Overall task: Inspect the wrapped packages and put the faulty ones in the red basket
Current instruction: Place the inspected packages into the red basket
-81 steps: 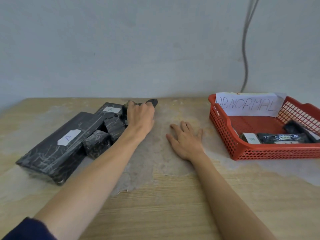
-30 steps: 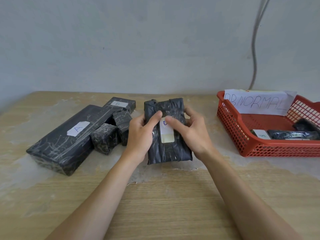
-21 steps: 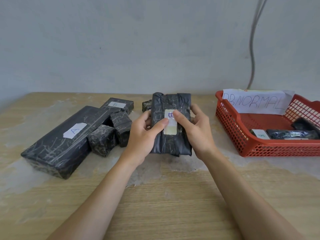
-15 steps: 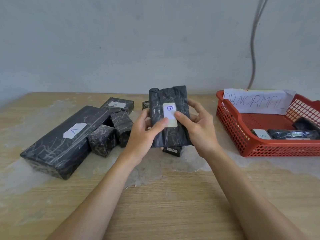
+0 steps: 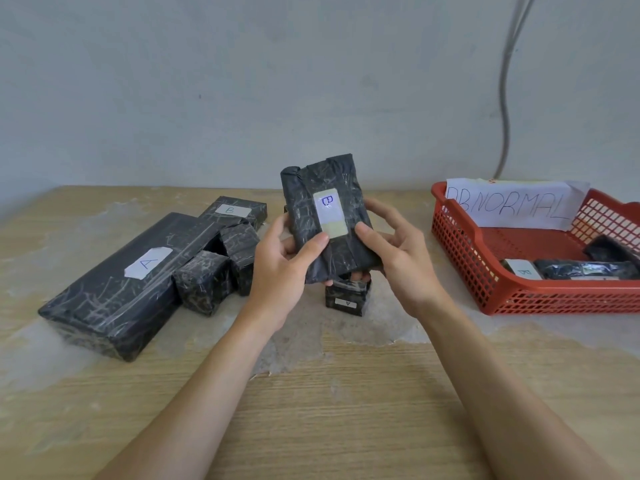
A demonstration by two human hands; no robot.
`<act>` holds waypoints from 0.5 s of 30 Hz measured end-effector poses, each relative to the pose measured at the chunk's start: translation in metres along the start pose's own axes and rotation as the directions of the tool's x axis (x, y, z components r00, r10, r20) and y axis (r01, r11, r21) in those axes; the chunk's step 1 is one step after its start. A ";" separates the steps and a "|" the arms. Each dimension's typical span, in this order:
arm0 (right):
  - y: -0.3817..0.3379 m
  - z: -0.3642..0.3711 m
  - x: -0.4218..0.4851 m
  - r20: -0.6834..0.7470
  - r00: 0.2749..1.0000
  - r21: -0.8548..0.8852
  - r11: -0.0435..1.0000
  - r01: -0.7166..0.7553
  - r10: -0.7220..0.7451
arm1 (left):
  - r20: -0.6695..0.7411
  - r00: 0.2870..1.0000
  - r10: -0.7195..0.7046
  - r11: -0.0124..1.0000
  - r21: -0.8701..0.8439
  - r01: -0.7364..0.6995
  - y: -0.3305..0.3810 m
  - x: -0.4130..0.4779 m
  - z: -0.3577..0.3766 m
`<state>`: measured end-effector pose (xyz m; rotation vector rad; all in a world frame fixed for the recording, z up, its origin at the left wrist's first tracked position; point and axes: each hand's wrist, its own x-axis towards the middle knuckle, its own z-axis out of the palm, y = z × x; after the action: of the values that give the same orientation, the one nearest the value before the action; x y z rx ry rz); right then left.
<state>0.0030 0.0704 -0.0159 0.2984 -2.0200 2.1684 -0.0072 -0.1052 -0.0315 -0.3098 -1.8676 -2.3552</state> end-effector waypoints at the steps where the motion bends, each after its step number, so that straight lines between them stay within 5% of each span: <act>1: 0.001 -0.001 0.001 -0.005 1.000 0.006 1.000 0.011 -0.011 | 0.002 1.000 -0.002 1.000 -0.007 0.002 0.000 0.000 0.000; 12: 0.001 -0.004 -0.001 0.098 0.988 0.016 0.992 0.122 -0.123 | -0.037 0.999 0.033 0.996 -0.083 -0.036 0.009 0.002 -0.002; 15: -0.002 0.000 -0.002 0.037 0.993 0.038 0.993 0.110 -0.112 | 0.014 0.990 0.142 0.989 0.030 -0.143 0.009 0.004 -0.007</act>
<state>0.0052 0.0702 -0.0148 0.4503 -1.9364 2.1498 -0.0094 -0.1139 -0.0239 -0.4396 -1.8195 -2.2343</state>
